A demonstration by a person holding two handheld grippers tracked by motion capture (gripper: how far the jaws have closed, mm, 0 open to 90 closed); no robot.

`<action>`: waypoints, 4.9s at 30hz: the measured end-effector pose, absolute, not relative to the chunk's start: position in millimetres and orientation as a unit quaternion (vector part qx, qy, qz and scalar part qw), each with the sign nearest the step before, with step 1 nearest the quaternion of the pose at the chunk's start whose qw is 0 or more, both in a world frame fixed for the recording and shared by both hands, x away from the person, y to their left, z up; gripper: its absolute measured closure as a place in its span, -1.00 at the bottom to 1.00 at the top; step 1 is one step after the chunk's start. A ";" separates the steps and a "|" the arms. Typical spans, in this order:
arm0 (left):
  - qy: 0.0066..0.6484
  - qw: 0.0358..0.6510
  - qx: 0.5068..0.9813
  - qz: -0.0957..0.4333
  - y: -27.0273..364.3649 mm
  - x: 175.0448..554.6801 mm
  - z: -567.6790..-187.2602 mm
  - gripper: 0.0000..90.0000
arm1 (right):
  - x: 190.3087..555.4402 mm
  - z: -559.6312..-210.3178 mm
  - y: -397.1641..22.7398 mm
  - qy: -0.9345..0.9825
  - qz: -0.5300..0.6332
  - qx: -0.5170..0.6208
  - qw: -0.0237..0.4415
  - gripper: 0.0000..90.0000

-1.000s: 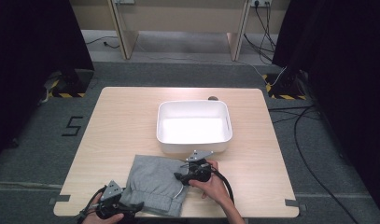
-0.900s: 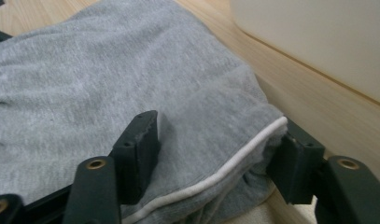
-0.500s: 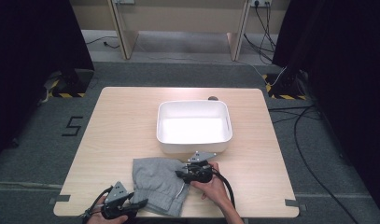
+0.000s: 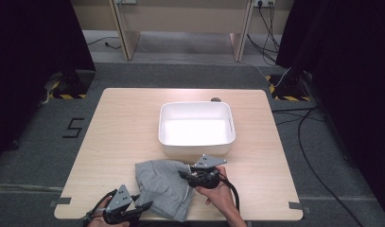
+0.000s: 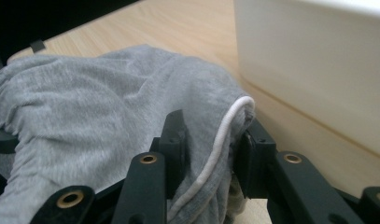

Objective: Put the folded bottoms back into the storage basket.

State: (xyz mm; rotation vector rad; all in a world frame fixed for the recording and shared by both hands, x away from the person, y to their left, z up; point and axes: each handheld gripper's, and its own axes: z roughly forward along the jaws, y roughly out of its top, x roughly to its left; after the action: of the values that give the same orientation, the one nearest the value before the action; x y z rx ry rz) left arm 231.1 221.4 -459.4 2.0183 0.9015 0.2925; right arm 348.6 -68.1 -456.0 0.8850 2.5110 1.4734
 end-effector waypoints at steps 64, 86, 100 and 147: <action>0.316 0.494 0.798 0.135 150.3 403.7 -330.3 0.35 | 490.1 -294.8 -119.4 0.830 0.442 0.300 0.157 0.51; 0.372 0.468 0.794 0.115 134.1 451.3 -371.3 0.34 | 550.2 -336.8 -118.6 0.836 0.391 0.349 0.161 0.51; 0.369 0.411 0.828 0.100 128.0 460.2 -396.3 0.31 | 560.6 -373.3 -119.5 0.844 0.358 0.368 0.153 0.51; 0.390 0.375 0.836 0.094 142.5 468.0 -397.6 0.05 | 565.4 -397.6 -116.3 0.852 0.269 0.420 0.161 0.04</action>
State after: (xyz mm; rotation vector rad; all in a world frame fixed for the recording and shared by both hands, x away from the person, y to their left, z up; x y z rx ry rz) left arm 468.0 142.5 -397.6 2.1388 0.9974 0.2396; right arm 565.4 -116.3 -397.6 1.1982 2.4327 0.7681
